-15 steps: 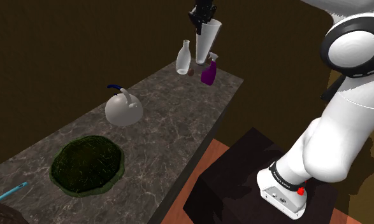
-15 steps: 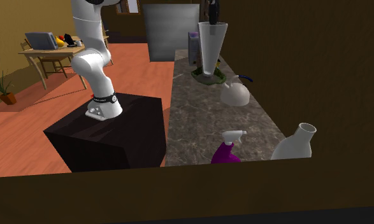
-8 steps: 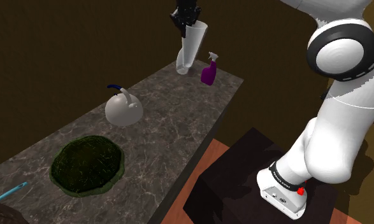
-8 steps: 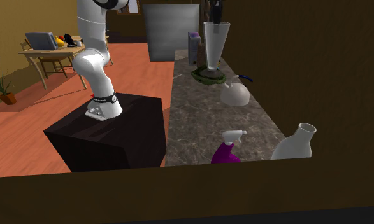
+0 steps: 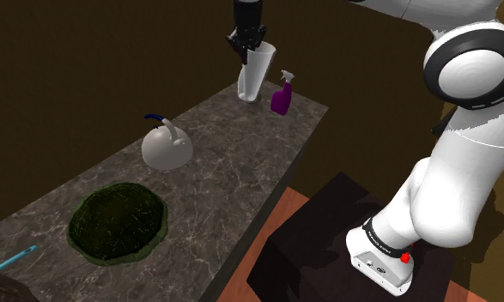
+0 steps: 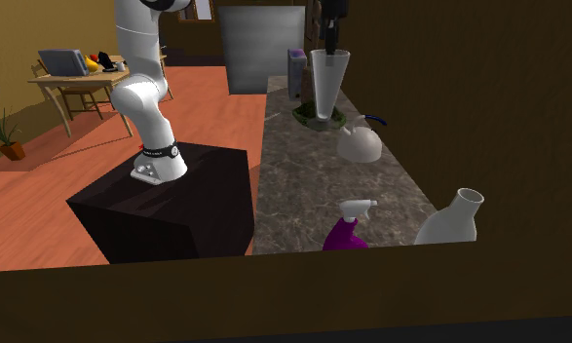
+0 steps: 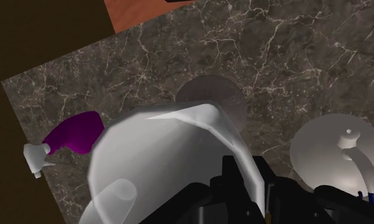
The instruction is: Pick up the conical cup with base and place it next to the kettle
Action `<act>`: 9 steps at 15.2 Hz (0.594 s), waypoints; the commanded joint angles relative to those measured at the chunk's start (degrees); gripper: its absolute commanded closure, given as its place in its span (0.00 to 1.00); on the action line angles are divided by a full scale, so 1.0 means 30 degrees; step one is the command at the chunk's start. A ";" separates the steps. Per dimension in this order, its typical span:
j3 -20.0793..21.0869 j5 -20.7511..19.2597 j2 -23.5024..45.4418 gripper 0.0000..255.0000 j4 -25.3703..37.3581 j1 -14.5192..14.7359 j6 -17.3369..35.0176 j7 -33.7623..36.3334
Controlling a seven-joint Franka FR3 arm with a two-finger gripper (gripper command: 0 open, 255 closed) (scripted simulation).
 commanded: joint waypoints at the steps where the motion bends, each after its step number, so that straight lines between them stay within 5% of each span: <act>1: 0.0015 -0.0013 -0.0160 1.00 -0.0747 0.0019 0.0598 0.0129; 9: 0.0020 -0.0063 -0.0558 1.00 -0.3362 0.0002 0.2788 0.0478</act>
